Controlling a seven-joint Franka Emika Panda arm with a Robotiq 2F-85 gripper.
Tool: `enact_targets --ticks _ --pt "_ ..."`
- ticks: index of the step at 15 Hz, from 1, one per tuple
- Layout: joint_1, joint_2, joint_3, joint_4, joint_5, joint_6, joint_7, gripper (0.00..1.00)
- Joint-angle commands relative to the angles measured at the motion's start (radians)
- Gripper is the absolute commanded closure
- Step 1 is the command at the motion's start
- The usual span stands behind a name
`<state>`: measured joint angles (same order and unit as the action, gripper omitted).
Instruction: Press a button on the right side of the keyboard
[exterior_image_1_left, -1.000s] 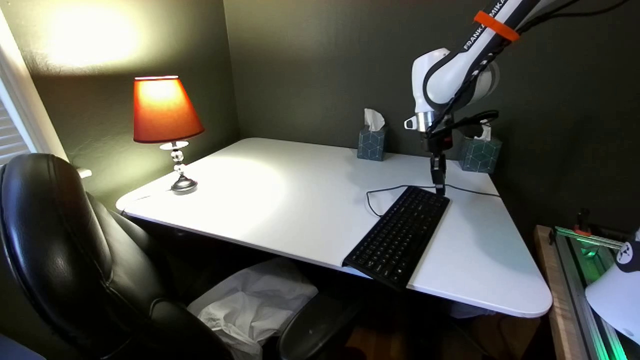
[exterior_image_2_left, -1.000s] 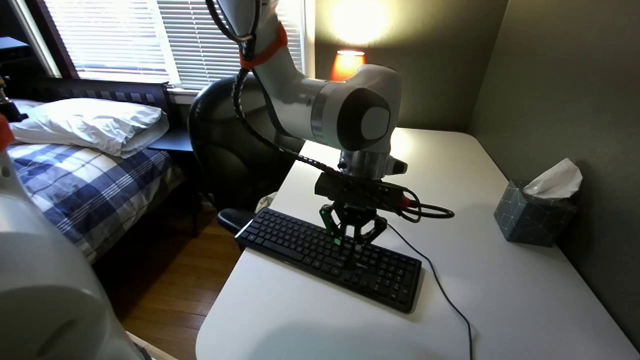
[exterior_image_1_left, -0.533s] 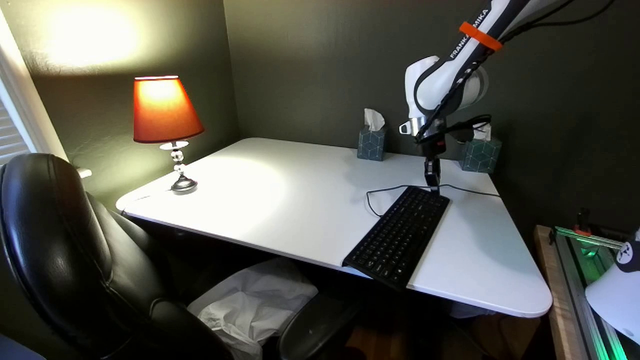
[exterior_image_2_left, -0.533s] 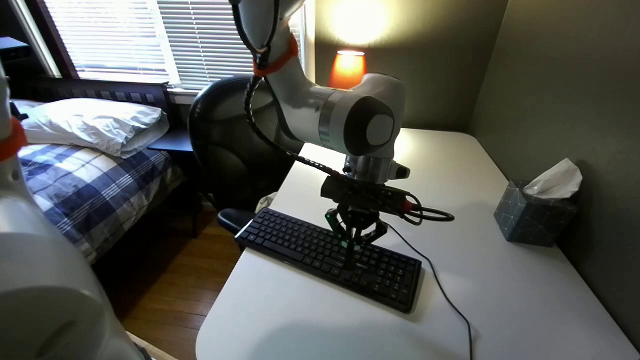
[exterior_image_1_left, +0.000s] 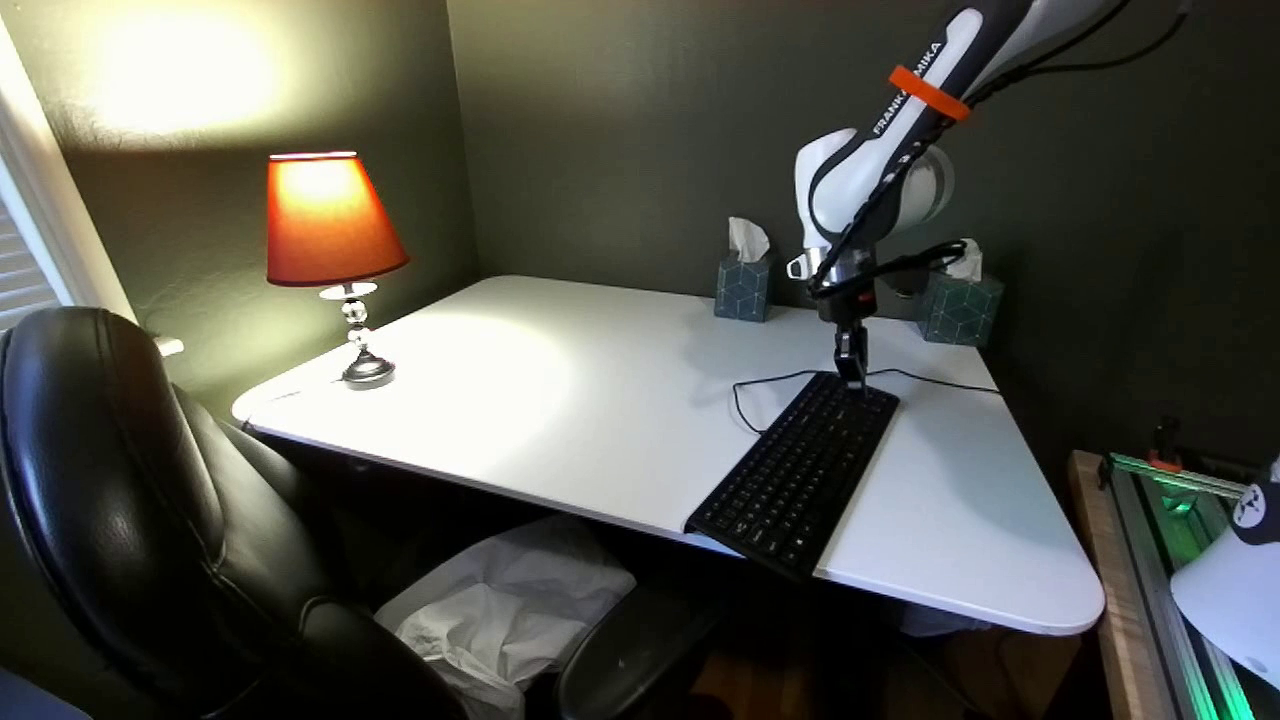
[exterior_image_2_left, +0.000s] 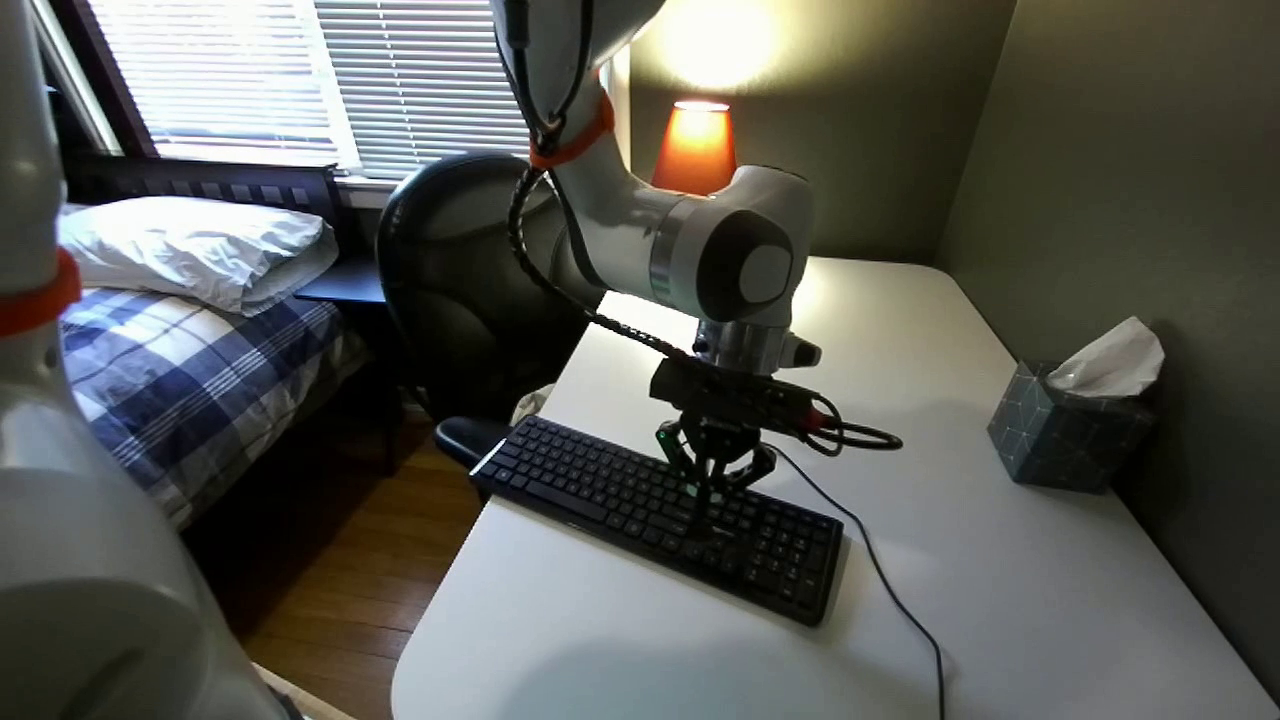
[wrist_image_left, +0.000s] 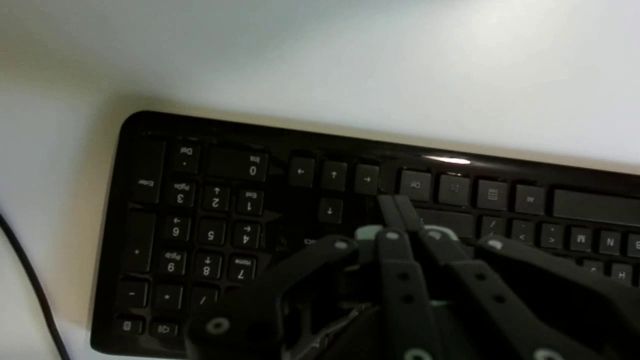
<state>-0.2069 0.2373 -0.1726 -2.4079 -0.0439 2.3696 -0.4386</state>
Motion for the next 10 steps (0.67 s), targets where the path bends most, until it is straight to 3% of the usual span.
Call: enact_targets --ticks 1,10 --pt "-0.024 0.044 0.024 0.033 0.033 0.01 -0.015 1.0" --pt "-0.046 0.099 0.048 0.084 0.058 0.008 -0.017 1.0"
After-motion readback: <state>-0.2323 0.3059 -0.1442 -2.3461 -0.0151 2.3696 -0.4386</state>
